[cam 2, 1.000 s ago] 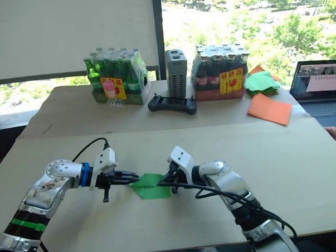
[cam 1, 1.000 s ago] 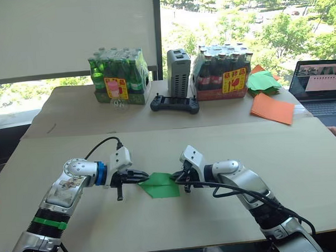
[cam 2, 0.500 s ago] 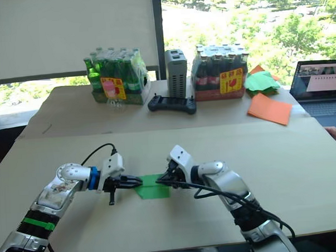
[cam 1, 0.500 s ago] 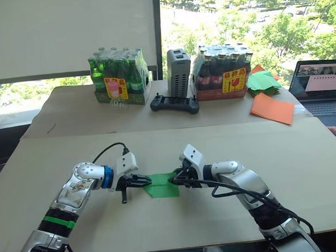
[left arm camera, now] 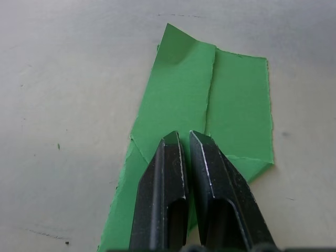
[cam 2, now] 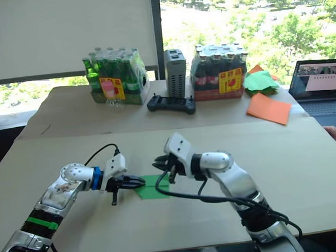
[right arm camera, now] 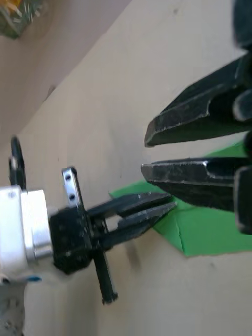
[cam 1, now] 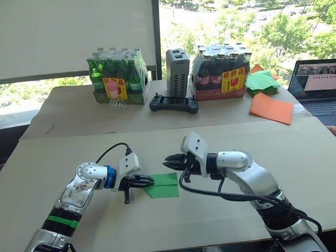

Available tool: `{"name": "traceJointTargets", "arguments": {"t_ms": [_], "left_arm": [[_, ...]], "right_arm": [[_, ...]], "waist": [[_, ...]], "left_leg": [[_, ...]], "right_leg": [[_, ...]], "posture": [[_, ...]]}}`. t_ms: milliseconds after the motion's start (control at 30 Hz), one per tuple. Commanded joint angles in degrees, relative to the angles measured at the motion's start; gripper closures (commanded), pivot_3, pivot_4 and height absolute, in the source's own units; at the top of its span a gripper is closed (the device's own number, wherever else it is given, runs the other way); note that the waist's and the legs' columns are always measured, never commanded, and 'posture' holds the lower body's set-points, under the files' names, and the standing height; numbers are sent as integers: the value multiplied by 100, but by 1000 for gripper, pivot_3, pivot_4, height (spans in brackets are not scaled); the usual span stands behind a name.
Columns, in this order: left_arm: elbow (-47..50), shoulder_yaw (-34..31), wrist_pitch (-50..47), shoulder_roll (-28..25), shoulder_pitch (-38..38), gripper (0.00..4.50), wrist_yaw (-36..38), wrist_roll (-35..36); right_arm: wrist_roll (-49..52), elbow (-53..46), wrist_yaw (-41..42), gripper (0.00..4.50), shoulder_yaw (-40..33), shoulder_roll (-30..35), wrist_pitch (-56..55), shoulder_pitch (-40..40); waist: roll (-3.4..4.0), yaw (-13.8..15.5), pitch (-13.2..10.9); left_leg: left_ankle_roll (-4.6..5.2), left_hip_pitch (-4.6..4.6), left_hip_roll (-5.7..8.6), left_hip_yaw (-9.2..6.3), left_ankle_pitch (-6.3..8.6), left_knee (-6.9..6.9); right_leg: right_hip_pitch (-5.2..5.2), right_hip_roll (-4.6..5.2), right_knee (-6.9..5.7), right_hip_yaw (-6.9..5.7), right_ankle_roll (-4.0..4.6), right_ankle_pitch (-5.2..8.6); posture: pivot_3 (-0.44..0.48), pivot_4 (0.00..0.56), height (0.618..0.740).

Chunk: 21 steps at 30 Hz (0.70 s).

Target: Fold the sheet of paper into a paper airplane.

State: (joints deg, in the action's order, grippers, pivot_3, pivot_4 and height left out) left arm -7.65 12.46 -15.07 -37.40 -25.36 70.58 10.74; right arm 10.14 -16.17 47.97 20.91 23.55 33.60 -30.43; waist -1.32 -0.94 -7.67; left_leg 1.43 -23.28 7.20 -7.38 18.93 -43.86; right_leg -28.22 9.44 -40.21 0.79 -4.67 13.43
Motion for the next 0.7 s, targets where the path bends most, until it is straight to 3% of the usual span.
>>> {"name": "traceJointTargets", "arguments": {"t_ms": [33, 233, 700], "left_arm": [[-75, 53, 44, 8, -72, 4194, -11, -97], [24, 22, 28, -26, -12, 4194, -26, -112], [119, 104, 184, -141, 203, 4194, -148, -341]], "right_arm": [[-352, 219, 92, 4492, 401, 23, -504, -74], [-801, 1028, 283, 4492, 886, -27, -957, -184], [-1092, 1589, 367, 4492, 909, -98, -1052, -251]], "waist": [[0, 4, 0], [0, 4, 0], [1, -3, 1]], "left_leg": [[0, 0, 0, 0, 0, -1], [0, 0, 1, 0, 0, -2], [0, 6, 0, 0, 0, 0]], "right_leg": [[1, 0, 0, 0, 0, 0], [0, 0, -1, 0, 0, 0], [2, -2, -1, 0, 0, 0]], "posture": [[0, 150, 675], [0, 150, 675], [0, 150, 675]]}}
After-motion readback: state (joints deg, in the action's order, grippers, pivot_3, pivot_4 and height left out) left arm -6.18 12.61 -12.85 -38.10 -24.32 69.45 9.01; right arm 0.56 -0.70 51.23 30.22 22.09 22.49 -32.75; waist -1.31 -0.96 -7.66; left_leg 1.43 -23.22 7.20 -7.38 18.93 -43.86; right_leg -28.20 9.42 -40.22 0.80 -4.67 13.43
